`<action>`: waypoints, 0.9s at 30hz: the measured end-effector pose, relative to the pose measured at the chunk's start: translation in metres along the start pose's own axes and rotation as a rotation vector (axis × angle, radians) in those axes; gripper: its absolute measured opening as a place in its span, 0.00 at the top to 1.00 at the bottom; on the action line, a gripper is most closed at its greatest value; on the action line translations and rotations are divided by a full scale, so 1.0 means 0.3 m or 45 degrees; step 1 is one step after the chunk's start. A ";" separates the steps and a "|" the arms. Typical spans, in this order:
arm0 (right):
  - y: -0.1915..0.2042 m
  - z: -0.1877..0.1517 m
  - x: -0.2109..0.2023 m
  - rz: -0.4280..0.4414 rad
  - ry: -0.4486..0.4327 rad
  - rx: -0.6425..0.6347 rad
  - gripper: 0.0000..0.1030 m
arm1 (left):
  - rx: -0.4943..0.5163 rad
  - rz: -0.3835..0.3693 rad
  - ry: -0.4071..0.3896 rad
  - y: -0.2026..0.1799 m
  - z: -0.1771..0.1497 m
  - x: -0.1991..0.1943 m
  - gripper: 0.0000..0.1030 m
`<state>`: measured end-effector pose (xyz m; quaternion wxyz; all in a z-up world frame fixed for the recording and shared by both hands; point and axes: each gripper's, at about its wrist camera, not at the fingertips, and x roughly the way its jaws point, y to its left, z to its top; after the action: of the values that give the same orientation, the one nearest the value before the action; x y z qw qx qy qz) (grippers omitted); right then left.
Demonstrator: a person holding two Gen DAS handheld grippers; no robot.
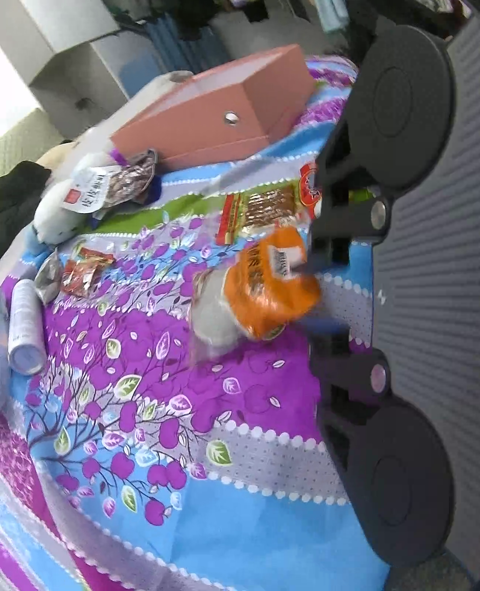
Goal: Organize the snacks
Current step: 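Lift the orange bag with the left tool while the right tool lifts the strip bag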
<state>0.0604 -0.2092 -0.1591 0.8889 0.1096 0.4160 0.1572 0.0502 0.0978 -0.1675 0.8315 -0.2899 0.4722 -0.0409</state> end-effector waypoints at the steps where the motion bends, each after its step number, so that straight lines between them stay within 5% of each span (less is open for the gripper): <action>1: -0.002 0.004 -0.004 0.007 -0.024 0.001 0.18 | 0.000 0.008 -0.015 -0.007 0.000 -0.003 0.27; 3: -0.002 0.015 -0.004 0.004 -0.057 -0.011 0.18 | -0.005 0.021 -0.058 -0.018 0.002 -0.008 0.15; 9: 0.048 0.030 0.064 0.002 -0.030 -0.223 0.18 | -0.026 0.037 -0.084 -0.057 0.040 0.021 0.09; 27: 0.155 0.011 0.225 0.001 -0.019 -0.562 0.17 | 0.025 0.297 -0.007 -0.138 0.086 0.216 0.03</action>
<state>0.0949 -0.1413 -0.1896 0.8944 -0.0863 0.3648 0.2440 0.1154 0.0527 -0.1853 0.8346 -0.2249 0.5001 0.0525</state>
